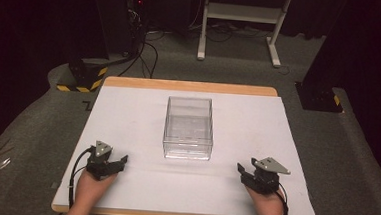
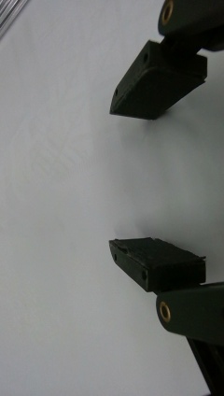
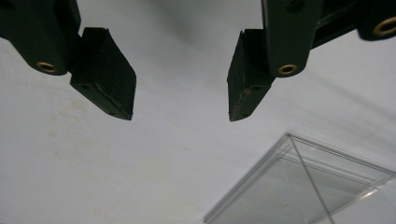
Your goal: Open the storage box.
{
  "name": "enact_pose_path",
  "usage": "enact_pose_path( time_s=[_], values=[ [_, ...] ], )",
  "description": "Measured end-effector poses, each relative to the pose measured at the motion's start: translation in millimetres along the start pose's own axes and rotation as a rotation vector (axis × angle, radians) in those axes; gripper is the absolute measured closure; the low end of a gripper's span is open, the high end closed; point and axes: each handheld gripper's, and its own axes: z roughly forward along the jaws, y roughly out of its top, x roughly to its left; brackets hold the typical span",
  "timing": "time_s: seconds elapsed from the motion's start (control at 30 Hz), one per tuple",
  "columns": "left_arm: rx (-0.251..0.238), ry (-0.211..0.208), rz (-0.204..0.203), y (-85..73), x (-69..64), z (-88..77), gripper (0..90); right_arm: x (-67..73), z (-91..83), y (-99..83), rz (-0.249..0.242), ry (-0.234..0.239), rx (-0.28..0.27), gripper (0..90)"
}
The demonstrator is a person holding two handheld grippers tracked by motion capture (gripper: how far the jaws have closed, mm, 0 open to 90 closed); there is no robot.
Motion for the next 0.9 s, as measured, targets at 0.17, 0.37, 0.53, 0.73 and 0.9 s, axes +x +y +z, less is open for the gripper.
enact_pose_path(
  time_s=[0.17, 0.37, 0.53, 0.73, 0.9],
  values=[
    [0.000, -0.001, -0.002, 0.0, 0.1, 0.0, 29.7, 17.7, -2.2, 6.4, -0.023, 0.056, -0.035, 45.9],
    [0.001, -0.001, -0.002, 0.0, 0.1, 0.0, 29.6, 41.8, -6.2, 13.1, -0.056, 0.130, -0.072, 48.6],
    [0.000, 0.000, 0.000, 0.0, 0.0, 0.1, 29.6, 60.9, -6.1, 18.1, -0.076, 0.187, -0.096, 51.1],
    [0.000, 0.001, 0.001, 0.0, -0.1, 0.1, 29.7, 80.8, 3.7, 25.9, -0.098, 0.257, -0.099, 54.8],
    [0.000, 0.000, 0.001, 0.0, -0.1, 0.1, 29.7, 96.2, 16.8, 32.1, -0.125, 0.265, -0.087, 55.6]
  ],
)
